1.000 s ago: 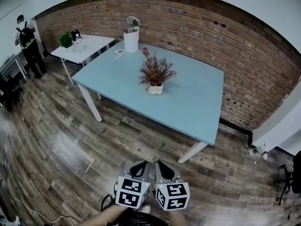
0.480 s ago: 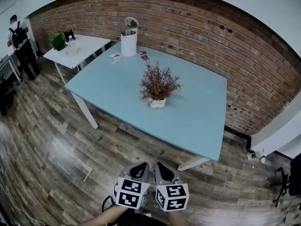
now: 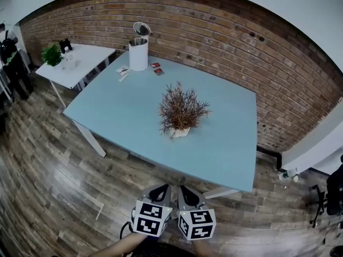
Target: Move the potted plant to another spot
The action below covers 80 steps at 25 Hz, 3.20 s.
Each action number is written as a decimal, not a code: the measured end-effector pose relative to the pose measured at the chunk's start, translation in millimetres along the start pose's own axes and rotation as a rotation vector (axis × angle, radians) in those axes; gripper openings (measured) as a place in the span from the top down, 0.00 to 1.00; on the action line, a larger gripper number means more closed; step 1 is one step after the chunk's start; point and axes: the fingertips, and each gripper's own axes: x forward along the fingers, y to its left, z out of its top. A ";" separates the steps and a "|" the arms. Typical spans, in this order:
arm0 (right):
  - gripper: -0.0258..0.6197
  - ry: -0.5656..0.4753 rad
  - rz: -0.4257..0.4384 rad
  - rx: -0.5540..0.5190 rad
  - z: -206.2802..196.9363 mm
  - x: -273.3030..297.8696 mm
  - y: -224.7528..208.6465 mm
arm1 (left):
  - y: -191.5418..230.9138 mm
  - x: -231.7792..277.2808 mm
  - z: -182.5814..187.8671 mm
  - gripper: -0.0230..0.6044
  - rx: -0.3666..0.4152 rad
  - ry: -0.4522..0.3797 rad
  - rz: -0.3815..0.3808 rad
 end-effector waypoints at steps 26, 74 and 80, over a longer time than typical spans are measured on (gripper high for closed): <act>0.90 -0.009 -0.140 -0.010 44.4 89.9 -41.4 | 75.2 54.7 49.2 0.97 0.010 -0.024 -0.068; 0.26 0.172 -0.111 -0.066 53.8 268.5 -124.7 | 164.9 142.5 91.2 0.97 -0.064 0.032 0.135; 0.26 0.166 -0.130 -0.087 53.0 273.7 -129.1 | 164.0 144.4 93.3 0.97 -0.060 0.030 0.130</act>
